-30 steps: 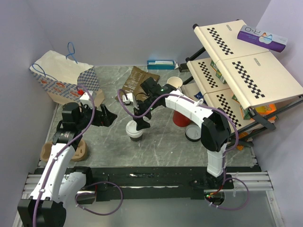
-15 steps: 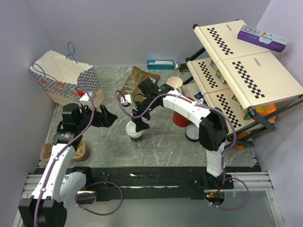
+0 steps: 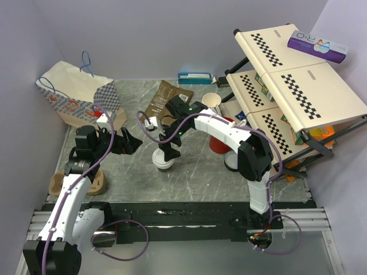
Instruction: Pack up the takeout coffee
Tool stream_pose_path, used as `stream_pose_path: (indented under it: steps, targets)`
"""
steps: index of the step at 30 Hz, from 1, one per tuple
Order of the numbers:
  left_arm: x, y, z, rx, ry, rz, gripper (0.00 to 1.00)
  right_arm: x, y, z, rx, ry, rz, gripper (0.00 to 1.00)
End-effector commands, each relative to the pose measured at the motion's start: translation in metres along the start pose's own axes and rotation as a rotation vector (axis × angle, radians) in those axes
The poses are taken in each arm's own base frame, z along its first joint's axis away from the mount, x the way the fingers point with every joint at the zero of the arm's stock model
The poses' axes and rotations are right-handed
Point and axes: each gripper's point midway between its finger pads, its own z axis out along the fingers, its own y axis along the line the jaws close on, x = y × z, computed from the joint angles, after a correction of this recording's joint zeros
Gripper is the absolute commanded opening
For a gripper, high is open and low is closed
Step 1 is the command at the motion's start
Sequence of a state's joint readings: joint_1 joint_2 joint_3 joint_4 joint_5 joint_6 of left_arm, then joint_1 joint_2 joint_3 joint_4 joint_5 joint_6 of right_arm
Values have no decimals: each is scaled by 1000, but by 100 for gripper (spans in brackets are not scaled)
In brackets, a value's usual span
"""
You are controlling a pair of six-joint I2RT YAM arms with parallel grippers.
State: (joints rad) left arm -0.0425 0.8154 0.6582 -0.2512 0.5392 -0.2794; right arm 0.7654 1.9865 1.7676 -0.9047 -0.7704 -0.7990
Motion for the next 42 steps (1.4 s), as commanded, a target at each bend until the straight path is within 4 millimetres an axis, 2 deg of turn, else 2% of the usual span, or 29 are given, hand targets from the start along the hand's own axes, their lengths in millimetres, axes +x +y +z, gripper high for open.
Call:
stream_pose_path:
  steps: [1, 6, 15, 23, 37, 42]
  targets:
    - [-9, -6, -1, 30, -34, 5, 99, -19, 8, -8, -23, -37, -61, 100]
    - [-7, -5, 0, 33, -32, 0, 99, -19, 11, -8, -25, -35, -77, 100]
    - [-5, -6, 1, 45, -22, -6, 99, -28, 1, -11, 80, -70, -130, 100]
    - [-5, -8, 3, 58, -20, -11, 99, -34, 10, -12, 41, -90, -130, 100]
    - [-3, -9, 4, 70, -12, -15, 99, -30, 23, -8, -15, -74, -129, 100]
    - [0, -9, 5, 73, -10, -25, 99, -29, 19, -9, 32, -68, -159, 100]
